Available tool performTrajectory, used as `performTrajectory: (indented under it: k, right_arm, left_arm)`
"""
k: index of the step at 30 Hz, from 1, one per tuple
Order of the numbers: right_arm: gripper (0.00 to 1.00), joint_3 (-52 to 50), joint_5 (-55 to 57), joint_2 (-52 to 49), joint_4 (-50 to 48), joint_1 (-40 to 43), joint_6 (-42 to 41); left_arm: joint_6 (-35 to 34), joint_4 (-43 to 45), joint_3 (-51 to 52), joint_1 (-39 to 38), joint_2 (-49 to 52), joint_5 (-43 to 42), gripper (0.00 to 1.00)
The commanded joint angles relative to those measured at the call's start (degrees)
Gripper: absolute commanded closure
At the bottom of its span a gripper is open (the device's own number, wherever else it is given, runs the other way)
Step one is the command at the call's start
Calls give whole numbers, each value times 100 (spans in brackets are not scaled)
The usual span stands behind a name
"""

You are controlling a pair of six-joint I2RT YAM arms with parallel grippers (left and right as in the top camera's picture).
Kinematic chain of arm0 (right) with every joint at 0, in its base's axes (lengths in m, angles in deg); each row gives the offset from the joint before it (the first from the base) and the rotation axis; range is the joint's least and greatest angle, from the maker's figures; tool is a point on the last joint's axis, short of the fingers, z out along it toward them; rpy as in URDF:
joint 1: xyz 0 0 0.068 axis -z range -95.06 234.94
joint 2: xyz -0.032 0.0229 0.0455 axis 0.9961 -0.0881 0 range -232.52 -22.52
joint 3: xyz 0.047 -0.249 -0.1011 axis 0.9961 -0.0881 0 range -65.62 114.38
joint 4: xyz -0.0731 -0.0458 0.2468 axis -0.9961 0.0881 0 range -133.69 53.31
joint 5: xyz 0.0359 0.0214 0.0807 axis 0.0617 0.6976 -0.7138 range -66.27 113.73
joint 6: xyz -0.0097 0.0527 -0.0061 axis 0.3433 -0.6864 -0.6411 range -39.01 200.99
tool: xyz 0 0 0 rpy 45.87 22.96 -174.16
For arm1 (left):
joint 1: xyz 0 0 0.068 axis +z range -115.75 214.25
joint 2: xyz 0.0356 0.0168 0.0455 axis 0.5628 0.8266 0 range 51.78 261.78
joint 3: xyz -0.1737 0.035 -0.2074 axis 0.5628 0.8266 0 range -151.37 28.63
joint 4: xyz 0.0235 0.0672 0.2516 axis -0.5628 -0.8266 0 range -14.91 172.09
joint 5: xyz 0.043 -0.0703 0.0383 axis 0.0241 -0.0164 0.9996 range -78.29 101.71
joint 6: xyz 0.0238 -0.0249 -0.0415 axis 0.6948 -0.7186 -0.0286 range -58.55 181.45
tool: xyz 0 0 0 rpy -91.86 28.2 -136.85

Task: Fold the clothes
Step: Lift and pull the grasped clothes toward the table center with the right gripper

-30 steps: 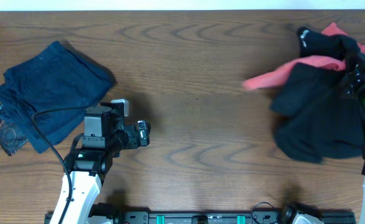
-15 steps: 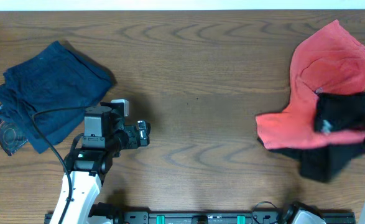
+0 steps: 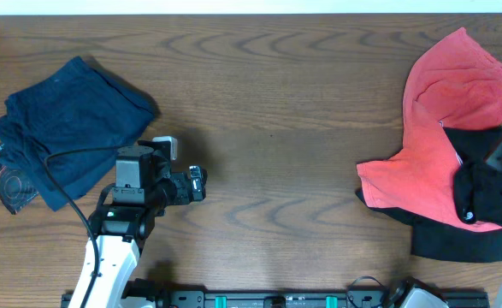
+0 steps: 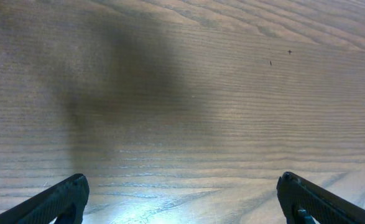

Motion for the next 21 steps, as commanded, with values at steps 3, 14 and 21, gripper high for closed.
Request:
performTrajectory:
  k: [3,14,21]
  right_arm:
    - [41,-264,-1285,-579,195,-31,597]
    - [36,-678,-1792,-2496,-1790,-184,667]
    - [64,-678,-2345,-3132,-1888,-361,975]
  left_arm:
    - [-52,9,-111,-17,7,-50,2]
    - [-52,7,-111,-17,7,-52,2]
    - [-52,7,-111,-17,4,-52,2]
